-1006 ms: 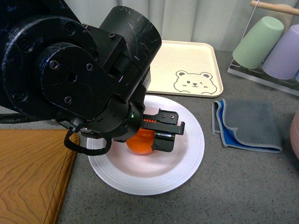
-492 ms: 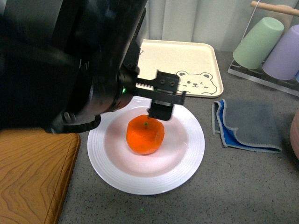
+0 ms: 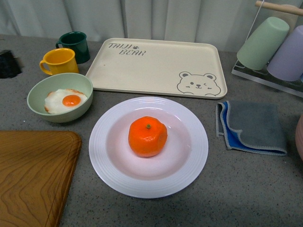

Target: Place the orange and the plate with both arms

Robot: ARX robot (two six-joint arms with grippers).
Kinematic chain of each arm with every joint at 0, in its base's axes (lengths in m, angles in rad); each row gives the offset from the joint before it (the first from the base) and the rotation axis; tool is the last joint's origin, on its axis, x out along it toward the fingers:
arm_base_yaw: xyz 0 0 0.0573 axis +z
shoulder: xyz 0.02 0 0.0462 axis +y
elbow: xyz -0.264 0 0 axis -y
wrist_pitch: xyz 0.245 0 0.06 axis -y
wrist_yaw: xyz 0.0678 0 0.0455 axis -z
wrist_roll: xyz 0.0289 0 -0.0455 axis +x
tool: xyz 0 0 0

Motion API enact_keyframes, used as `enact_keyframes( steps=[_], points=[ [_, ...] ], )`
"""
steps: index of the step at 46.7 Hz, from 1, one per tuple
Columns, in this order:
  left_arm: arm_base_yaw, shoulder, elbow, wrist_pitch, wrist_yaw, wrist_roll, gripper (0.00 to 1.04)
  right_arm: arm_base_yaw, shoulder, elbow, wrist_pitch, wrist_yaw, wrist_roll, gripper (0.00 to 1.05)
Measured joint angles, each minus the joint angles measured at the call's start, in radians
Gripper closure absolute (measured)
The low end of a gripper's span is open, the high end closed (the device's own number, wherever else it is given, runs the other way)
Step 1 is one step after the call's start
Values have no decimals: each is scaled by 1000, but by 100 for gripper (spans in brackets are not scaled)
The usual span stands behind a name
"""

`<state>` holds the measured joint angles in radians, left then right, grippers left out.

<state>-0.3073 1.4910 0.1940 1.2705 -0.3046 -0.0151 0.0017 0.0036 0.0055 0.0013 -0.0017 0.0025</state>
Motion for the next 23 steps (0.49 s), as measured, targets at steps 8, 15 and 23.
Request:
enact_keyframes(
  steps=[8, 15, 23],
  points=[
    [68, -181, -77, -92, 79, 7, 101, 0, 0, 0, 0, 0, 0, 9],
    [133, -418, -113, -293, 130, 7, 101, 0, 0, 0, 0, 0, 0, 9],
    [182, -588, -154, -423, 187, 7, 101, 0, 0, 0, 0, 0, 0, 9]
  ],
)
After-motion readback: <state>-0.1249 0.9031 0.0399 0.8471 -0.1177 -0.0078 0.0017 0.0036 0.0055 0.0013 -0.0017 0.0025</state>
